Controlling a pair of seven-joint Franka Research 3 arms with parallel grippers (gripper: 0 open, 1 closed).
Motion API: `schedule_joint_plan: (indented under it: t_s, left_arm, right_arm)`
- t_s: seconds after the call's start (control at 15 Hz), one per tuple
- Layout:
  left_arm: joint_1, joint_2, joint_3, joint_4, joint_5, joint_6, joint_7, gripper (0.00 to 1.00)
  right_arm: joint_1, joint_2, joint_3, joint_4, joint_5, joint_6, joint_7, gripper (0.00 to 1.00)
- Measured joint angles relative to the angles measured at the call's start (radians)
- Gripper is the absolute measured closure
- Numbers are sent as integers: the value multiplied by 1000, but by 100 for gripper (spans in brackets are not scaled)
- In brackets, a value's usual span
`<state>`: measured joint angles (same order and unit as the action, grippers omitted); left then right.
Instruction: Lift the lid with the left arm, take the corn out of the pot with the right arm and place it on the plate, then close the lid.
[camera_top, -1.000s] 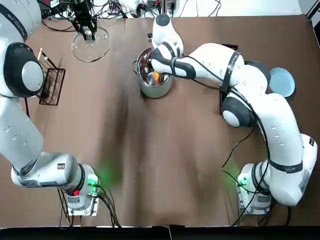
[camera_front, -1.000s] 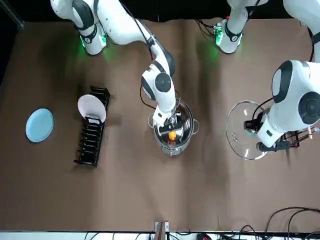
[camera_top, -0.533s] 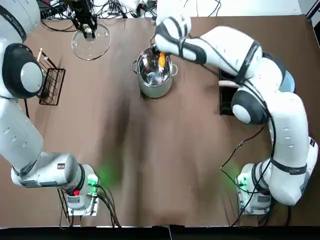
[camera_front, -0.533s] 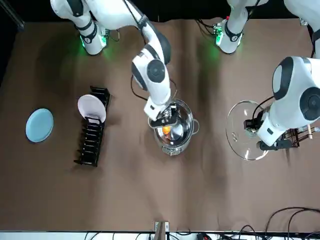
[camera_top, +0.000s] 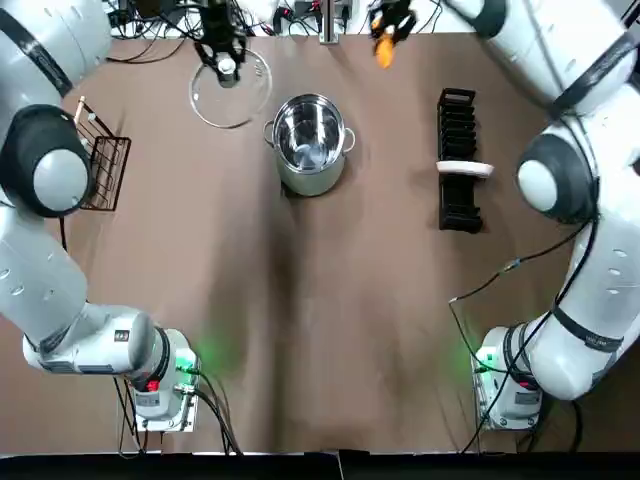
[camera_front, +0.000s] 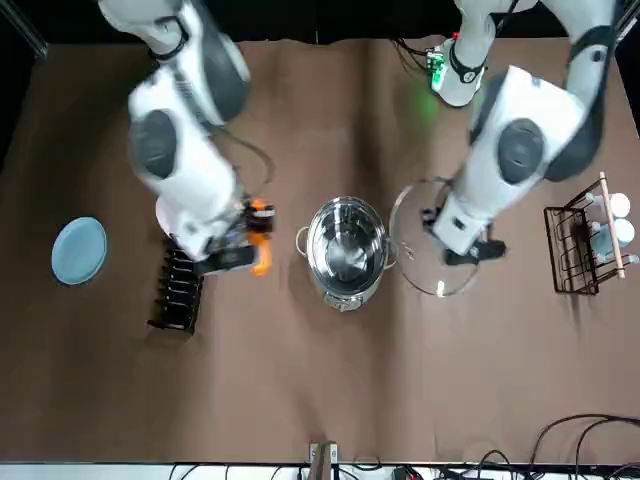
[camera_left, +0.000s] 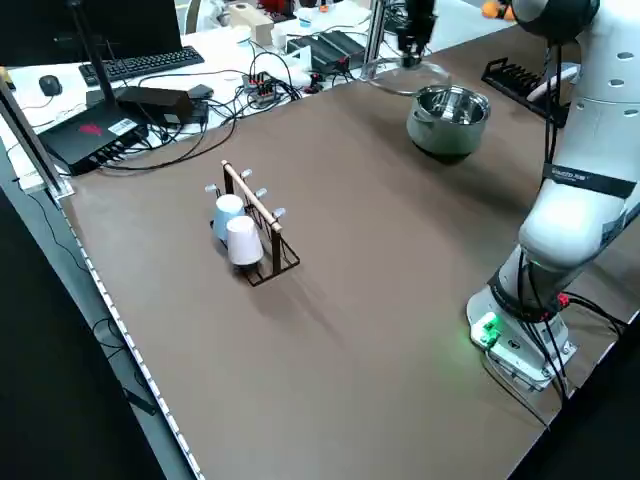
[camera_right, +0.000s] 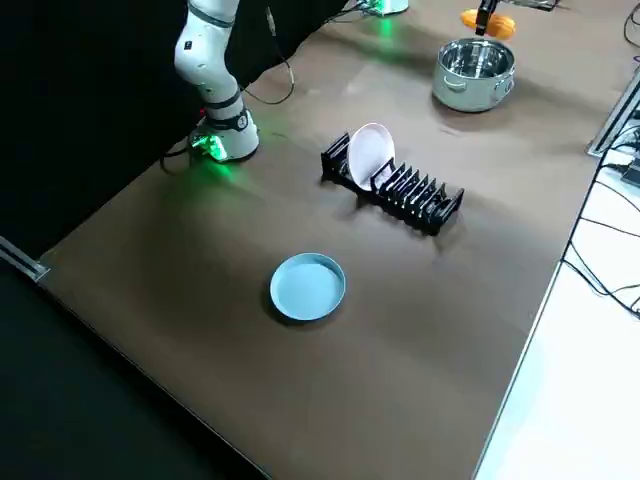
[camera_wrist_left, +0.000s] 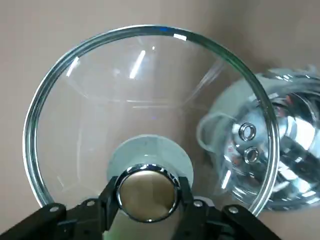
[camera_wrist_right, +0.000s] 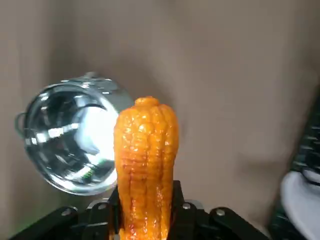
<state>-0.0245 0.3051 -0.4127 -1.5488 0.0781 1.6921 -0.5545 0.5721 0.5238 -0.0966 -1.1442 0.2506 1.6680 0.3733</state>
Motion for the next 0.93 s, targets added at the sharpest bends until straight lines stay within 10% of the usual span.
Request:
schedule_joint_plan:
  t_s: [0.93]
  left_arm:
    - [-339, 159, -10, -2, 0, 339, -259, 49]
  right_arm:
    - [-679, 25, -7, -202, 5, -49, -556, 61]
